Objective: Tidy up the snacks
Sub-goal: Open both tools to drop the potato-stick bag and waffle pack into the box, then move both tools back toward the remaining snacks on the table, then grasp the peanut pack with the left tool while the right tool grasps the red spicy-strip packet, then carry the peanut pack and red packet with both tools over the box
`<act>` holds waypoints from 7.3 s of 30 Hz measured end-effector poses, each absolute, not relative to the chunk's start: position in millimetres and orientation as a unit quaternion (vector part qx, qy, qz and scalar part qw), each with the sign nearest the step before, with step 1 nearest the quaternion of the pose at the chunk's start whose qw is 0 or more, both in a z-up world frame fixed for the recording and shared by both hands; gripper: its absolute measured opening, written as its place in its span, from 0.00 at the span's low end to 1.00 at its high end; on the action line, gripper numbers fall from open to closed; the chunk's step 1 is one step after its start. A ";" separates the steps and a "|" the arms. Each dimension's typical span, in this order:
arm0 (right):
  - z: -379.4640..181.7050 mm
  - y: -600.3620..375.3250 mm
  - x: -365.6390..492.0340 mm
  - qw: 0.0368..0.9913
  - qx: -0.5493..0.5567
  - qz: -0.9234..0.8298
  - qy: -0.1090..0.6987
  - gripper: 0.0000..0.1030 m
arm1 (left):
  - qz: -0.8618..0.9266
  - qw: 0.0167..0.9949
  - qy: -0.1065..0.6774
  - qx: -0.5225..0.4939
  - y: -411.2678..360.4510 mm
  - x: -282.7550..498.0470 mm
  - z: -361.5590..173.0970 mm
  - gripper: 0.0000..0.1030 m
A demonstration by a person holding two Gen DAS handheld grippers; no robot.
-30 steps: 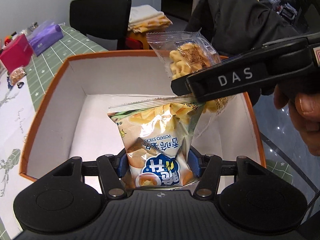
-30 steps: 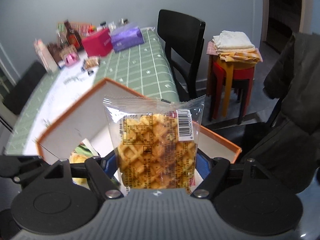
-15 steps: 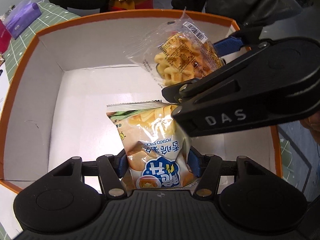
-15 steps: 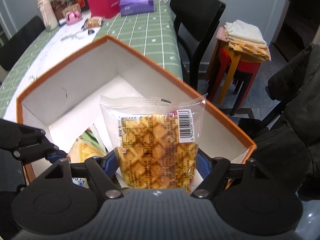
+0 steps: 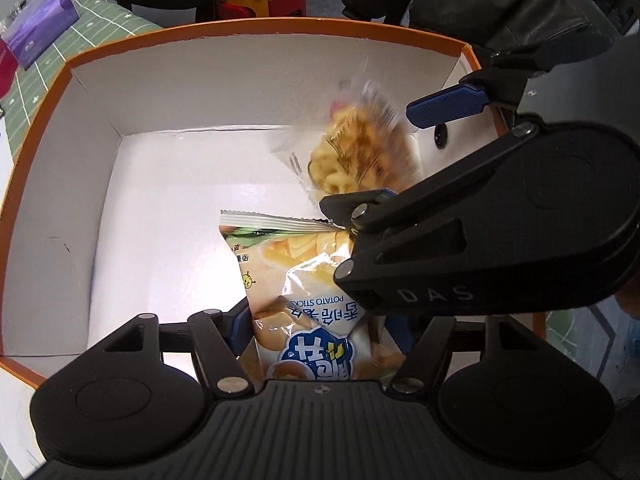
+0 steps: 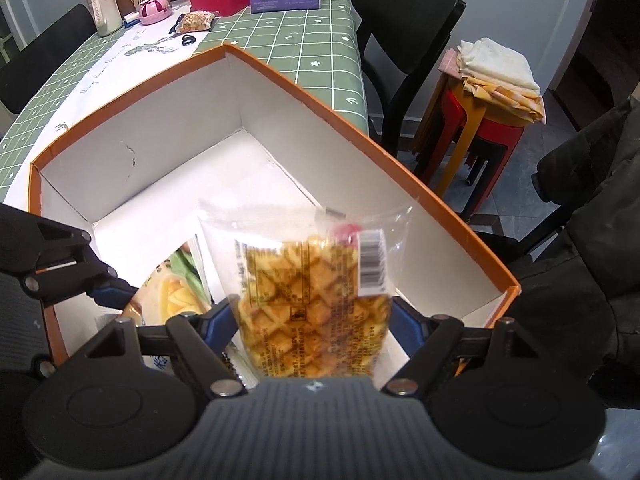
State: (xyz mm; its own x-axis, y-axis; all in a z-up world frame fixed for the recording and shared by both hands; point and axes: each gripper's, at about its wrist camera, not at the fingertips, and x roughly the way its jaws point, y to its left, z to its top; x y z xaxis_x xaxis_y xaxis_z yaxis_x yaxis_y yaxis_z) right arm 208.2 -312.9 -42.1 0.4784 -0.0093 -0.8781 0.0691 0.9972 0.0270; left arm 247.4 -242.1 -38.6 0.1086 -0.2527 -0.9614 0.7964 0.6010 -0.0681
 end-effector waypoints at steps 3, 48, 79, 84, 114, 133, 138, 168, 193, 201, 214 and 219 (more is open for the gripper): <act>-36.7 -314.8 205.2 0.865 0.030 -0.030 0.500 0.84 | -0.378 0.702 0.552 0.242 -242.1 246.3 -36.2 0.77; 25.9 -250.9 132.7 0.918 -0.042 0.015 0.394 0.87 | -0.240 0.859 0.452 0.026 -20.0 165.2 29.7 0.86; -19.1 -144.1 98.9 0.881 -0.139 0.168 0.419 0.87 | -0.162 0.872 0.454 -0.084 79.0 103.8 -49.3 0.86; -42.0 -134.1 104.5 0.864 -0.134 0.187 0.448 0.87 | -0.150 0.876 0.450 -0.082 77.3 108.3 -52.1 0.87; -110.9 -121.0 125.4 0.819 -0.142 0.200 0.519 0.87 | -0.093 0.904 0.414 -0.051 67.4 112.9 -64.5 0.96; -113.3 -121.5 128.0 0.816 -0.130 0.203 0.525 0.86 | -0.072 0.908 0.405 -0.075 89.0 106.3 -59.1 0.97; -112.5 -117.1 126.1 0.815 -0.134 0.206 0.525 0.86 | -0.049 0.910 0.407 -0.066 86.3 100.3 -48.7 0.97; -99.6 -121.1 124.9 0.811 -0.112 0.226 0.528 0.47 | -0.067 0.899 0.432 -0.018 74.8 104.0 -76.1 1.00; -41.0 -128.4 100.4 0.842 -0.096 0.242 0.473 0.41 | -0.105 0.913 0.394 -0.029 70.1 99.0 -28.5 1.00; -16.8 -140.2 94.3 0.859 -0.075 0.232 0.450 0.41 | -0.126 0.915 0.382 -0.019 58.2 111.3 -4.3 1.00; 61.7 -205.7 118.7 0.915 0.008 0.154 0.372 0.41 | -0.189 0.919 0.345 0.007 10.1 155.3 58.3 1.00; 90.0 -239.5 139.4 0.930 0.034 0.120 0.347 0.41 | -0.226 0.914 0.336 0.019 -22.7 168.9 75.2 1.00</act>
